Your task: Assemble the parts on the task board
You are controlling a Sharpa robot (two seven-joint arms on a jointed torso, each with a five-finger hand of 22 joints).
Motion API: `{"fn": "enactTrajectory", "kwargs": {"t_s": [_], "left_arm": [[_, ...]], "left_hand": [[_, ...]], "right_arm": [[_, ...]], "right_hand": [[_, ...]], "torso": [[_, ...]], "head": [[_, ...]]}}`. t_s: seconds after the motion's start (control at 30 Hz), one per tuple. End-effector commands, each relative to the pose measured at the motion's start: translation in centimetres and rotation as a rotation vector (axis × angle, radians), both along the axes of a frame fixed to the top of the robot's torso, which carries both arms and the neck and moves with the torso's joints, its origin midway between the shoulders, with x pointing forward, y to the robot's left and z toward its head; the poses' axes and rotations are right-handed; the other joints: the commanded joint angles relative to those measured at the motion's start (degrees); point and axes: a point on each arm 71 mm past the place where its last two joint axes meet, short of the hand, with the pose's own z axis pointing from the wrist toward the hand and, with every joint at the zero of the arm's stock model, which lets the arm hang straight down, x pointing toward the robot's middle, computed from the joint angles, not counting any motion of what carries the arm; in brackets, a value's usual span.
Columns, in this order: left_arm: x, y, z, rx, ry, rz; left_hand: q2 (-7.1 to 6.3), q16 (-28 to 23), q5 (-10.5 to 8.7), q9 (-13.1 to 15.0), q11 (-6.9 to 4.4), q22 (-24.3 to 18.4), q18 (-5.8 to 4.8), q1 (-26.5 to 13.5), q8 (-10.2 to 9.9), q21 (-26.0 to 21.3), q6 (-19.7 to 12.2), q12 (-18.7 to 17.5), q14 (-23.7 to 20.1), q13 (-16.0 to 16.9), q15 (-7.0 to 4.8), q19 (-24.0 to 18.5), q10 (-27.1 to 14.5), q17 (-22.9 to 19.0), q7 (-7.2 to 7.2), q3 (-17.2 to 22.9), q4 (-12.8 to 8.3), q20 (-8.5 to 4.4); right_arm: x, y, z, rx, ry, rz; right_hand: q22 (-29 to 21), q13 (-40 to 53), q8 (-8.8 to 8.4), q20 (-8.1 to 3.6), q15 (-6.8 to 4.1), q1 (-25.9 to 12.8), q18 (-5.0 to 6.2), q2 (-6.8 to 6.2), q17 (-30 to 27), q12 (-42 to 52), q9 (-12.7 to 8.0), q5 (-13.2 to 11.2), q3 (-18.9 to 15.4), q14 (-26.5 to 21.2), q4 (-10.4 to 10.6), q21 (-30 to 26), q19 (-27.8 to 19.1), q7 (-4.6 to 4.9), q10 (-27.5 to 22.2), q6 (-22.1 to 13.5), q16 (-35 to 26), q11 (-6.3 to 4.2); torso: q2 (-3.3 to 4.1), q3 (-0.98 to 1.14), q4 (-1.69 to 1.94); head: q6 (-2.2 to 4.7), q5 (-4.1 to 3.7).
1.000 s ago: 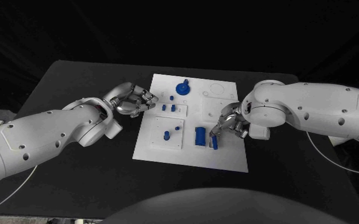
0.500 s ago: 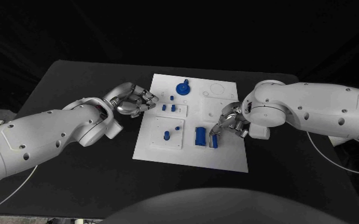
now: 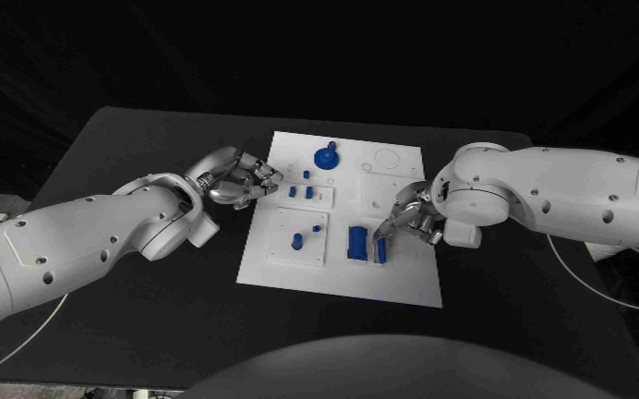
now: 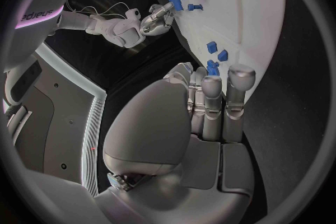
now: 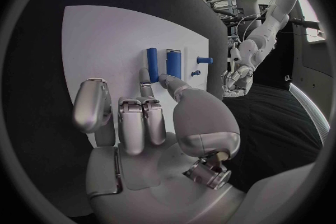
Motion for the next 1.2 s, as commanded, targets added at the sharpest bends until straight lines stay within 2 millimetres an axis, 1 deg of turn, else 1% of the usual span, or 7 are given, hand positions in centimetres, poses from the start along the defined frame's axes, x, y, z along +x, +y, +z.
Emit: {"fn": "enactTrajectory", "kwargs": {"t_s": [0.03,0.27,0.53,0.83,0.93,1.1,1.2], "left_arm": [[-0.1,-0.3,0.0,-0.006,0.013,-0.015],[-0.1,-0.3,-0.1,-0.004,0.017,-0.016],[-0.1,-0.3,-0.1,-0.002,0.019,-0.017],[-0.1,-0.2,0.0,-0.006,0.013,-0.018],[-0.2,-0.1,0.0,-0.009,0.009,-0.016],[-0.2,0.2,0.1,-0.013,0.001,-0.012],[-0.3,0.4,0.1,-0.016,-0.005,-0.008]], "left_hand": [[-0.31,-0.1,0.18,-0.1,-0.04,5.2,0.89,-0.3,-0.2,-0.1,-0.1,0.3,-0.1,-0.1,-0.08,-0.4,0.1,0.1,-0.08,0.3,0.0,-0.16],[-0.30,-0.1,0.21,-0.1,-0.05,5.2,0.89,-0.2,-0.2,-0.1,-0.1,0.3,-0.1,-0.1,-0.09,-0.3,0.1,0.0,-0.08,0.3,0.0,-0.16],[-0.30,-0.1,0.24,-0.1,-0.06,5.2,0.90,-0.2,-0.2,-0.2,-0.2,0.3,-0.1,-0.1,-0.10,-0.4,0.1,0.0,-0.08,0.3,0.0,-0.17],[-0.29,-0.1,0.30,-0.1,-0.08,5.1,0.92,-0.2,-0.2,-0.3,-0.2,0.3,-0.1,-0.1,-0.11,-0.4,0.1,0.0,-0.08,0.4,-0.1,-0.17],[-0.29,-0.1,0.31,-0.1,-0.08,5.1,0.92,-0.2,-0.2,-0.3,-0.2,0.3,-0.1,-0.1,-0.11,-0.4,0.0,0.0,-0.08,0.4,-0.1,-0.17],[-0.28,-0.1,0.33,-0.1,-0.08,5.1,0.92,-0.1,-0.2,-0.3,-0.2,0.3,-0.1,-0.1,-0.12,-0.4,0.0,0.0,-0.08,0.4,-0.1,-0.17],[-0.27,-0.1,0.39,-0.1,-0.10,5.2,0.92,-0.1,-0.2,-0.3,-0.1,0.3,-0.1,-0.1,-0.13,-0.3,0.0,0.0,-0.07,0.5,-0.1,-0.18]], "right_arm": [[0.0,0.1,0.0,0.004,-0.002,0.007],[0.0,0.0,0.0,0.003,-0.003,0.005],[0.0,-0.1,0.0,0.005,-0.005,0.002],[-0.3,-0.9,0.6,0.041,-0.095,-0.040],[-0.5,-1.0,1.1,0.075,-0.173,-0.038],[-1.1,-1.1,2.6,0.122,-0.393,0.030],[-1.9,-1.0,3.5,0.131,-0.548,0.109]], "right_hand": [[8.6,15.1,-0.39,0.31,0.53,-1.1,0.41,0.03,15.1,0.2,-0.1,-2.3,-0.5,6.1,0.6,-0.1,0.3,0.25,5.9,-0.4,0.2,0.55],[8.6,15.1,-0.56,0.50,0.74,-2.8,0.42,-0.33,15.1,0.2,0.0,-10.1,-2.7,6.1,2.1,-0.3,0.5,0.48,5.9,-0.8,0.2,0.78],[8.7,15.1,-0.66,0.60,0.81,-4.9,0.42,-1.52,15.1,0.2,0.3,-16.4,-6.5,6.1,3.8,-0.4,0.6,0.57,5.9,-1.3,0.2,0.90],[8.8,15.1,-0.57,0.63,0.84,-7.3,0.37,-2.01,15.1,0.2,0.6,-18.0,-9.8,6.1,6.1,-0.3,0.8,0.63,5.9,-1.7,0.2,0.93],[9.1,15.1,0.55,0.55,0.80,-5.9,0.13,-1.60,15.1,0.2,1.7,-13.4,-10.0,6.1,6.0,1.0,1.3,0.53,5.9,-2.3,0.2,0.82],[9.9,15.1,4.91,0.32,0.60,1.1,-0.37,-1.66,15.1,0.2,6.4,3.2,-8.2,6.1,2.4,3.8,2.2,0.41,5.9,-5.5,0.2,0.75],[10.2,15.1,11.66,-0.11,0.51,6.3,-0.49,-1.86,15.1,0.2,13.7,12.7,-7.0,6.1,-0.6,5.1,2.5,0.12,5.9,-8.5,0.2,0.13]], "torso": [[0.02,0.03,0.02],[0.00,0.02,0.00],[0.03,0.03,0.00],[0.04,0.26,0.08],[0.06,0.40,0.13],[0.17,0.52,0.02],[0.18,0.49,-0.13]], "head": [[0.01,0.02],[0.01,0.07],[0.01,0.18],[0.01,0.68],[0.01,0.83],[0.01,1.03],[0.01,1.20]]}}
